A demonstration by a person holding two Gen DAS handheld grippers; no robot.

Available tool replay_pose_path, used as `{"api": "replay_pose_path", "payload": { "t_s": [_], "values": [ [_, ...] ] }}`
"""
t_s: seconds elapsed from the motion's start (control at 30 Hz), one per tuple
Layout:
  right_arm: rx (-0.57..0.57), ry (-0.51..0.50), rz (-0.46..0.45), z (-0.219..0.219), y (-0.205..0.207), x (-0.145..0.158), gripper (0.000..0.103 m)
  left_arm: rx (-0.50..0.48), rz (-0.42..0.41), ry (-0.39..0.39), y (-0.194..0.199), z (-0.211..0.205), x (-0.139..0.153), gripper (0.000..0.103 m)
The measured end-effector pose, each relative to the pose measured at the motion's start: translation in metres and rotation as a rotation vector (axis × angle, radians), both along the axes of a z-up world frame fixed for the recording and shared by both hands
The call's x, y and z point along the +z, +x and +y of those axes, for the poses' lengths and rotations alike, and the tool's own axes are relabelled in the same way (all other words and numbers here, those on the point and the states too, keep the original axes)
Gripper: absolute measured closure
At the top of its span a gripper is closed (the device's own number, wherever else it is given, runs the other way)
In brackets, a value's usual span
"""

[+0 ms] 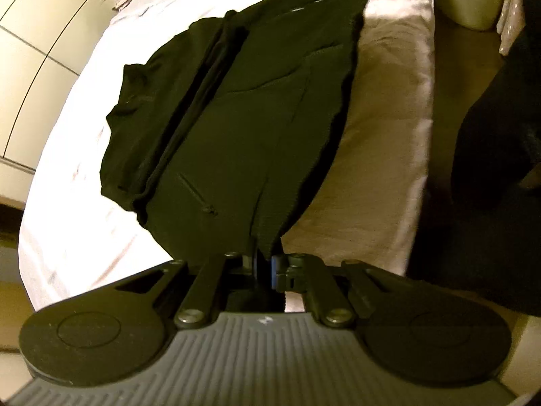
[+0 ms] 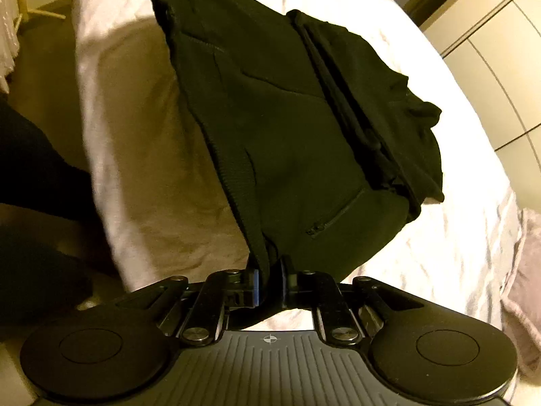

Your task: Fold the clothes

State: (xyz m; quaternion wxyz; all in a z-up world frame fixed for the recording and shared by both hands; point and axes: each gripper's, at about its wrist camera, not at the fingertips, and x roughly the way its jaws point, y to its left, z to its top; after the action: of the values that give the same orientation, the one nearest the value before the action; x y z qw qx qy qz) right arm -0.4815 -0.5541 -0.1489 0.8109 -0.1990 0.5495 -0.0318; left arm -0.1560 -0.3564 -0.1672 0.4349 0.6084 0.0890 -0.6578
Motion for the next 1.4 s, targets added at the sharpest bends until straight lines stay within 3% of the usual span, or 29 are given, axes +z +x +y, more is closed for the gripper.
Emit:
{"api": "replay_pose_path", "payload": {
  "t_s": [0.27,0.4,0.63,0.73,0.83,0.97,1.13,1.4],
  "values": [
    [0.013,0.197,0.105,0.056,-0.065,0.027,0.093,0.058,0.159,0.187,-0.044,0.077,0.016,0.099],
    [0.028,0.241,0.122,0.053,-0.080,0.050,0.093,0.052,0.194,0.210,-0.050,0.079,0.031,0.098],
    [-0.006,0.114,-0.047,-0.024,-0.033,0.131,0.093,0.089,0.170,0.021,0.010,-0.019,0.098,0.098],
    [-0.010,0.063,-0.088,-0.062,0.008,0.156,0.093,0.084,0.171,0.001,0.046,-0.080,0.114,0.098],
    [-0.010,0.030,-0.084,-0.096,0.051,0.160,0.093,0.082,0.195,0.013,0.083,-0.133,0.119,0.098],
    [-0.050,0.043,-0.023,-0.142,0.107,0.149,0.093,0.070,0.255,0.056,0.132,-0.202,0.102,0.097],
    [-0.104,0.079,0.057,-0.207,0.164,0.118,0.093,0.064,0.315,0.096,0.185,-0.279,0.060,0.097],
    [-0.171,0.155,0.154,-0.293,0.226,0.063,0.093,0.119,0.381,0.193,0.232,-0.376,-0.010,0.097]
  ]
}}
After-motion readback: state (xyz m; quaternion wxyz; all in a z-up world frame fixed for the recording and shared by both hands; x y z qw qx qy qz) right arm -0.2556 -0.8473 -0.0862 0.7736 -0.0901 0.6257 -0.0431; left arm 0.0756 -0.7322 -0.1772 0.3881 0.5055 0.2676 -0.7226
